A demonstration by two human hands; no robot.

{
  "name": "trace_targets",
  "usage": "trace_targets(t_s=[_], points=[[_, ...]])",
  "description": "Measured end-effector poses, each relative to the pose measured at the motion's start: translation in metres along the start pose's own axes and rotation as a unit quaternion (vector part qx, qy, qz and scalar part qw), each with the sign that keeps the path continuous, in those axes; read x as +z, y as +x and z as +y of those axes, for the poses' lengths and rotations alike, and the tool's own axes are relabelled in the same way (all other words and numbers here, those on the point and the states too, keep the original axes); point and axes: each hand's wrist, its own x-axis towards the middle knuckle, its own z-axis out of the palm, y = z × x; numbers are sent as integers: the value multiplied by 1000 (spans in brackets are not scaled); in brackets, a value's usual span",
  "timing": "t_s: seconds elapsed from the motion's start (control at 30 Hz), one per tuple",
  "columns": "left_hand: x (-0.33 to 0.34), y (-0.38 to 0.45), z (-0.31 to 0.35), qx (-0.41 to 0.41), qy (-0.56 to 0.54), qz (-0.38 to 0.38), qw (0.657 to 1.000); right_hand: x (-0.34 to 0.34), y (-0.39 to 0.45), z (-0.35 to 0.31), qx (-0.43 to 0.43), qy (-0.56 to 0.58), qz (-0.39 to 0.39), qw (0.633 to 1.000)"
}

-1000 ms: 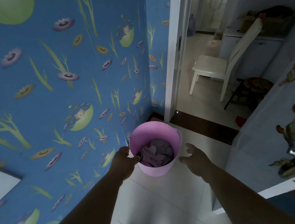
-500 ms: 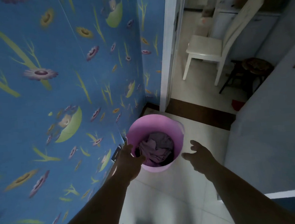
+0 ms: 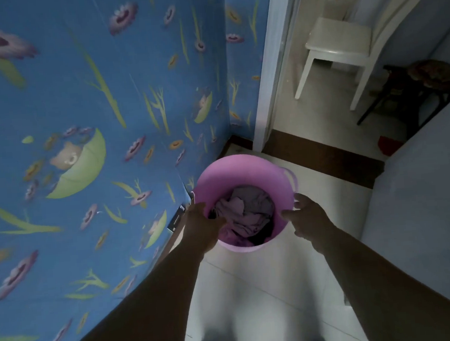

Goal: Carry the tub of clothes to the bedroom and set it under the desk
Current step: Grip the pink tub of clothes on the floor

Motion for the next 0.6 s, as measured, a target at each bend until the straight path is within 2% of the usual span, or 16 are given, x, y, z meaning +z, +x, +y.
trace_targets(t_s=[0.23, 0.4, 0.6], points=[[62, 50, -37, 16, -12, 46, 999, 21, 73, 53, -32, -25, -8, 999], [94, 88, -62, -7, -34, 60, 998, 35, 128, 85, -54, -42, -13, 998], [125, 138, -93, 13, -35, 94, 995, 58, 184, 113, -71, 8, 12, 997]])
